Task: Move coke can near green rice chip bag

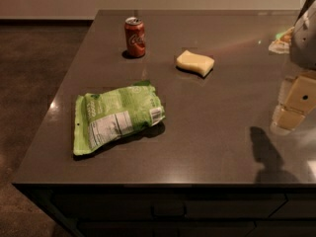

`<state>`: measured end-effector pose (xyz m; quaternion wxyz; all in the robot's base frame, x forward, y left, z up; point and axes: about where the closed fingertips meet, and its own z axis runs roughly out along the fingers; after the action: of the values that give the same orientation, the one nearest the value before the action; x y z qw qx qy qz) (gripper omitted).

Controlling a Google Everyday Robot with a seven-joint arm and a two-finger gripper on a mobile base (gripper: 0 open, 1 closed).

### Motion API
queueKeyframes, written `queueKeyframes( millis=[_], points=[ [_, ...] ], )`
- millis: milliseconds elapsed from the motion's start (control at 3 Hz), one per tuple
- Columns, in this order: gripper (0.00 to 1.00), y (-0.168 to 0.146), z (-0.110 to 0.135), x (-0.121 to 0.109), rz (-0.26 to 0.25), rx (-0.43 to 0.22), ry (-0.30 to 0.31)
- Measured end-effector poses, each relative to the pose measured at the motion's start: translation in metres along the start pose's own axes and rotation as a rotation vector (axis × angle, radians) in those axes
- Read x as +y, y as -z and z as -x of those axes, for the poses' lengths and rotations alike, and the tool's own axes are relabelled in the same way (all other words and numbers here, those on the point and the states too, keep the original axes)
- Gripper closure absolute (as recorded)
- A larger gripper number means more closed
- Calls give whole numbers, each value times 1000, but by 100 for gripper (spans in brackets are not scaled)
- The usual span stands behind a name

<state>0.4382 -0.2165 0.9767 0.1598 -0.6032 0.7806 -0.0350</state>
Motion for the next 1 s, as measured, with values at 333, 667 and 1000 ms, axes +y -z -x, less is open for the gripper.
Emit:
queueKeyframes(
  millis=[333,667,1000],
  points=[
    [0,1,1,-1,-3,0,1],
    [0,-9,15,-17,-10,-21,-3],
    [0,-26,38,-43,-14,-59,-10]
  ],
)
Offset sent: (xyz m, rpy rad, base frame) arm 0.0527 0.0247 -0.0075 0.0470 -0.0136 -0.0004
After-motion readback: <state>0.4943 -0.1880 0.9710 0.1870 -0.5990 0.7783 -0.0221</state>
